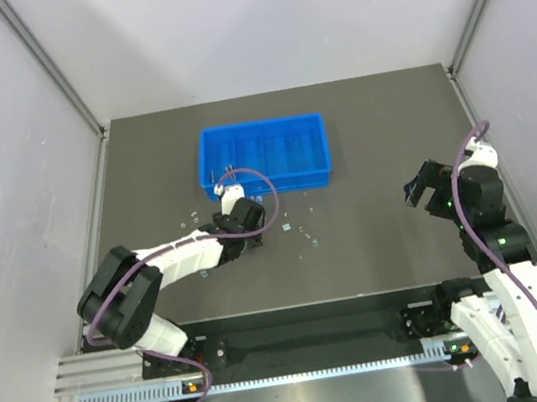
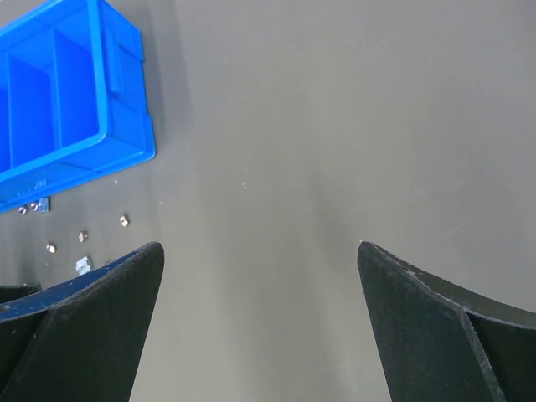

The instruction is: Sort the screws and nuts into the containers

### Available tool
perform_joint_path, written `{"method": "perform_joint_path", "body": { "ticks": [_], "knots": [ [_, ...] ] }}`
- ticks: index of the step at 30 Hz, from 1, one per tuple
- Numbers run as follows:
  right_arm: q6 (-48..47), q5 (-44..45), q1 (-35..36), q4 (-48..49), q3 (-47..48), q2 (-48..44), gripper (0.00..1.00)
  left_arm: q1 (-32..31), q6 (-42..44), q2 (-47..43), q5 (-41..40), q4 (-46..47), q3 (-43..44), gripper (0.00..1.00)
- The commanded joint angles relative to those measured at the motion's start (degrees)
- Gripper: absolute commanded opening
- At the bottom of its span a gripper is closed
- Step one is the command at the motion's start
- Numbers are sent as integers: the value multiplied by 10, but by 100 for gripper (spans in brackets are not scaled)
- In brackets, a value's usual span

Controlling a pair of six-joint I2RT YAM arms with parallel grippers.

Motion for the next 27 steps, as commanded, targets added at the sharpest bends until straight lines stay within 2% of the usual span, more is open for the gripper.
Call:
{"method": "perform_joint_path", "body": {
  "ticks": [1,5,11,16,20,27],
  "knots": [
    [5,5,2,19,3,5,100,2,34,-1,-1,-42,19,65],
    [5,7,3,19,2,7,100,3,118,-2,47,-4,19,64],
    [2,4,3,19,8,20,100,15,196,-6,119,25,18,62],
    [-1,8,3,18,15,27,100,23,202,-6,149,13,30,61],
    [-2,6,3,19,14,38,100,42,211,2,206,27,29,61],
    [-3,12,3,21,12,42,100,41,195,5,208,16,28,45]
  ]
}}
